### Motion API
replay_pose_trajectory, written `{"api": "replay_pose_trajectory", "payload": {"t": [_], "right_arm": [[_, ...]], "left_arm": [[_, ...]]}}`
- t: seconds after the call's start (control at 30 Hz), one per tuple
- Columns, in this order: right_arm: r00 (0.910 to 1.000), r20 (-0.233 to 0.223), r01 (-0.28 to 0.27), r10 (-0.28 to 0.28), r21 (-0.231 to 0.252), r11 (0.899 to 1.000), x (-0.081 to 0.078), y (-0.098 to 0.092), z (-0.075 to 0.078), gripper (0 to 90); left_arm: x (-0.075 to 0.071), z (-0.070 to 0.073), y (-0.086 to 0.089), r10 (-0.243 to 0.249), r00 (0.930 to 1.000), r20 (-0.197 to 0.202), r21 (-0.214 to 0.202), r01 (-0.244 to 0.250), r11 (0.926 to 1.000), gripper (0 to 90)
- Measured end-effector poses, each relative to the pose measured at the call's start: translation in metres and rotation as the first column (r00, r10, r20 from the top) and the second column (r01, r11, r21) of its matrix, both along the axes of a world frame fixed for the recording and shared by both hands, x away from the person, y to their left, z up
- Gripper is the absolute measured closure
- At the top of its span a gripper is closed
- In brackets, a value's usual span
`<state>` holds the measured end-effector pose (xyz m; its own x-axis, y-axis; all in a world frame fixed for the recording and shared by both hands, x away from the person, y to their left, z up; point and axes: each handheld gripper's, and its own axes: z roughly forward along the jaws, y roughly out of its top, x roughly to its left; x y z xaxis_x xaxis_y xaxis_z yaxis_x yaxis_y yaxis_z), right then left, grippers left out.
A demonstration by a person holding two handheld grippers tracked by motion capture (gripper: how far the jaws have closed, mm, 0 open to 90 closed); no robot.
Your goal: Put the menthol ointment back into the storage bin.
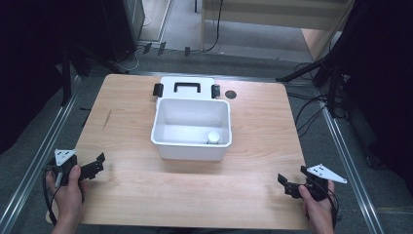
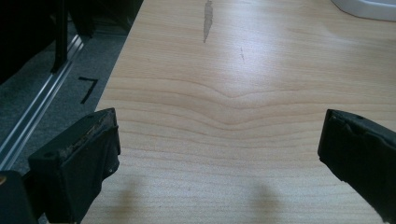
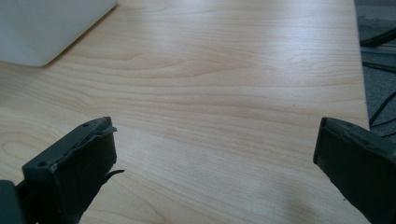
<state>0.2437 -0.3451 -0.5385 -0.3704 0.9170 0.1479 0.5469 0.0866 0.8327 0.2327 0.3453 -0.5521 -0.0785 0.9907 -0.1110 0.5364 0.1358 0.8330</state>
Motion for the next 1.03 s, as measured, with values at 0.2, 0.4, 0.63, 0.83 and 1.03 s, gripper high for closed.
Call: {"api": "replay_pose_trajectory", "payload": {"t": [0.2,0.4,0.63,0.83,1.03], "right_arm": [[0.9976,0.003,0.070,-0.070,0.058,0.996,0.0009,-0.0023,-0.0082,0.0],[0.9954,0.009,0.094,-0.095,0.068,0.993,0.0027,-0.0047,-0.0087,0.0],[0.9934,-0.017,0.114,-0.113,0.036,0.993,0.0052,-0.0018,-0.0091,0.2],[0.9923,-0.044,0.117,-0.116,0.021,0.993,0.0076,-0.0010,-0.0098,0.5],[0.9931,-0.054,0.105,-0.104,0.017,0.994,0.0086,-0.0004,-0.0101,5.5]], "left_arm": [[0.0008,0.0001,-0.0008,-0.005,1.0000,-0.007,0.010,0.006,0.9999,0.0],[0.0007,0.0001,-0.0006,-0.006,1.0000,-0.007,0.008,0.006,0.9999,0.0],[0.0008,0.0000,-0.0007,-0.005,1.0000,-0.008,0.010,0.005,0.9999,0.0],[0.0001,-0.0001,-0.0013,-0.005,1.0000,-0.004,0.014,0.005,0.9999,0.0],[0.0002,0.0000,-0.0017,-0.006,0.9999,-0.009,0.016,0.006,0.9999,0.0]]}}
